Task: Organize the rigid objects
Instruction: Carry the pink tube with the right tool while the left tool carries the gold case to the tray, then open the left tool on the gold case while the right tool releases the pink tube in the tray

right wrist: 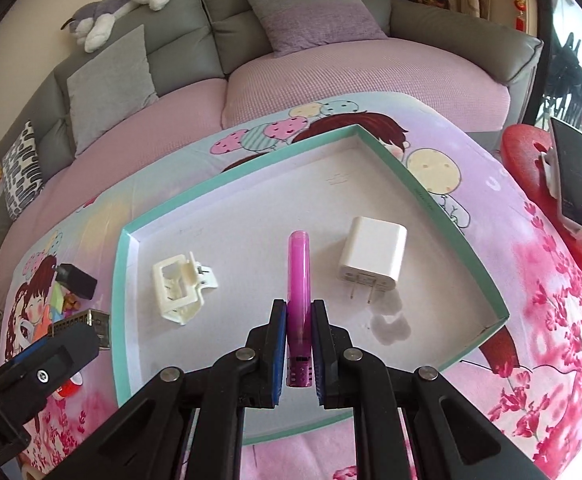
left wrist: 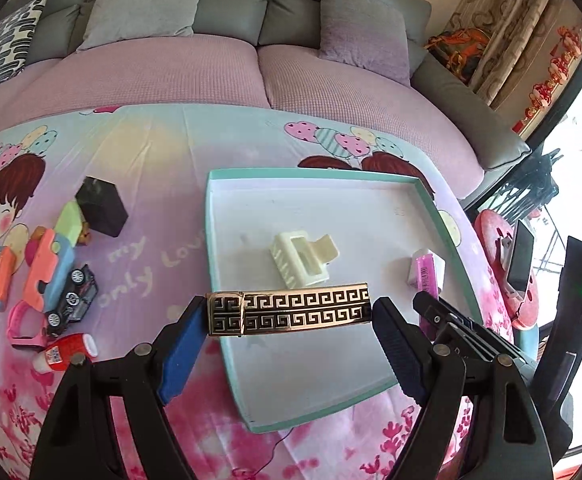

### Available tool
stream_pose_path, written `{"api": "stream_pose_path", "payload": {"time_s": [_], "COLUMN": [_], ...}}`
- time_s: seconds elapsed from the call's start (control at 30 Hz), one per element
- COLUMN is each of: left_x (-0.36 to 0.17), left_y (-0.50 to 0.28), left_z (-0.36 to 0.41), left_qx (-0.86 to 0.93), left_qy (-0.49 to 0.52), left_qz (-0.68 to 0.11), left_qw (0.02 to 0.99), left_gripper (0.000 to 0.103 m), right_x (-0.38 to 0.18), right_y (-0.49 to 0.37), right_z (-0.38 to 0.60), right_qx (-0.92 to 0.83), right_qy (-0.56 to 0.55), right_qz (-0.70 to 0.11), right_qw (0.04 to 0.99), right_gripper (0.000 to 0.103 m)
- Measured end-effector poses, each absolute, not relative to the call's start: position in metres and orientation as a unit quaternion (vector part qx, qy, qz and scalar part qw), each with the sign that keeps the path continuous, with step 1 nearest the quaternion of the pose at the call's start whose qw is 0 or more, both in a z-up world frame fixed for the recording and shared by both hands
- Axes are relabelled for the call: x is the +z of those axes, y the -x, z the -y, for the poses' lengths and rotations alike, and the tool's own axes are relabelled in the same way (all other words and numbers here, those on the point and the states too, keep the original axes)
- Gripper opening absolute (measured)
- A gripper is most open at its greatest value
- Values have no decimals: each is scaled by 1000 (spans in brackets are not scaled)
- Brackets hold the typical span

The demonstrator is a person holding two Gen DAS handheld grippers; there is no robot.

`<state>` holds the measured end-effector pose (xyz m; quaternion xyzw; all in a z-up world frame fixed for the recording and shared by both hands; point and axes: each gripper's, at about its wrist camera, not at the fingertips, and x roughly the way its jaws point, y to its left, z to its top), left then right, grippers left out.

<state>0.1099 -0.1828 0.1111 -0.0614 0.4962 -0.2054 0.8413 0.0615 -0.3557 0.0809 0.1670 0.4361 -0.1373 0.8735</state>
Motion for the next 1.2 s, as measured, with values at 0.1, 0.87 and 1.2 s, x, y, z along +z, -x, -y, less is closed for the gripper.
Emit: {"api": "stream_pose_path", "payload": {"time_s": [0.1,0.87,1.2], "left_x": [104,58,50], "left_y": [-110,-123,-125], "left_z": [198,212,213], "left_qx": [-220,-212,-216], "left_qy": [58,73,82], "left_qz": [-505,-538,-542], "left_qw": [832,813,808], "left_gripper": [83,83,83], "right_x": [79,44,43], "right_y": [-59,-67,-68], "right_z": [364,354,352], "right_qx": [-145,-118,-120], "right_qy": [-174,-171,-165], "right_qz": [-436,-494,-494], "right_qw": [871,844,845], "right_gripper": [13,13,14]}}
